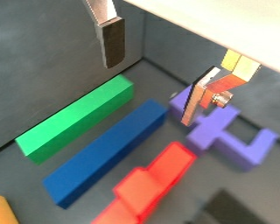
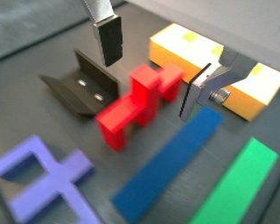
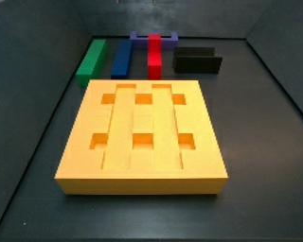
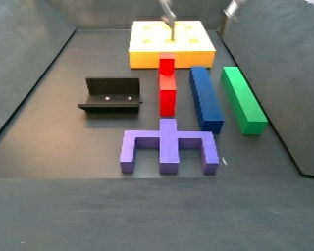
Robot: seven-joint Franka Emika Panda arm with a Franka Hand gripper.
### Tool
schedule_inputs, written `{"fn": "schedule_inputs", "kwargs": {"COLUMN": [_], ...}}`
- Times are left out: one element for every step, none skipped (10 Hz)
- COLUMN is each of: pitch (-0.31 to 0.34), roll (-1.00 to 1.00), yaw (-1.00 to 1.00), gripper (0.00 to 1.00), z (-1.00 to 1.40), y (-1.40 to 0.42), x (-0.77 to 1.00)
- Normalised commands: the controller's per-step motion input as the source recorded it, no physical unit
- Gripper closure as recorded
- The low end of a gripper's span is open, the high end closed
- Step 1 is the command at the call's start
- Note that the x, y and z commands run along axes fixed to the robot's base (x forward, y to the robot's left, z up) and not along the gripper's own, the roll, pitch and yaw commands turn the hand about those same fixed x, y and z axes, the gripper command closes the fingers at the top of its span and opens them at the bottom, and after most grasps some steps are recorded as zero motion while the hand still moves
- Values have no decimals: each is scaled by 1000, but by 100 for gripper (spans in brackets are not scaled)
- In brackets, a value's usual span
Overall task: Pick up the green object. Move up. Move to above the board. Insert the green object.
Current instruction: Pick up the green object.
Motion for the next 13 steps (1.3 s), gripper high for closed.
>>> {"fn": "schedule_inputs", "kwargs": {"pitch": [-116,-123,-150,-131,-154,-110,-20,0,0,0,19,23,-16], "roll": [21,0,0,154,180,244,351,283,244,326,416,323,253], "yaw": [-211,-223,-266,-200,-154,-126,0,146,157,117,134,103,23], "gripper": [0,0,0,0,0,0,0,0,0,0,0,0,0], "z": [-703,-671,-451,-537,-569,-474,-554,-423,-380,-351,-217,0,0], "y": [-143,0,0,86,60,0,-51,0,0,-80,-151,-111,-43], "x": [-903,-1000,-706,-600,-611,-414,-83,86,69,17,-31,-220,-220]}}
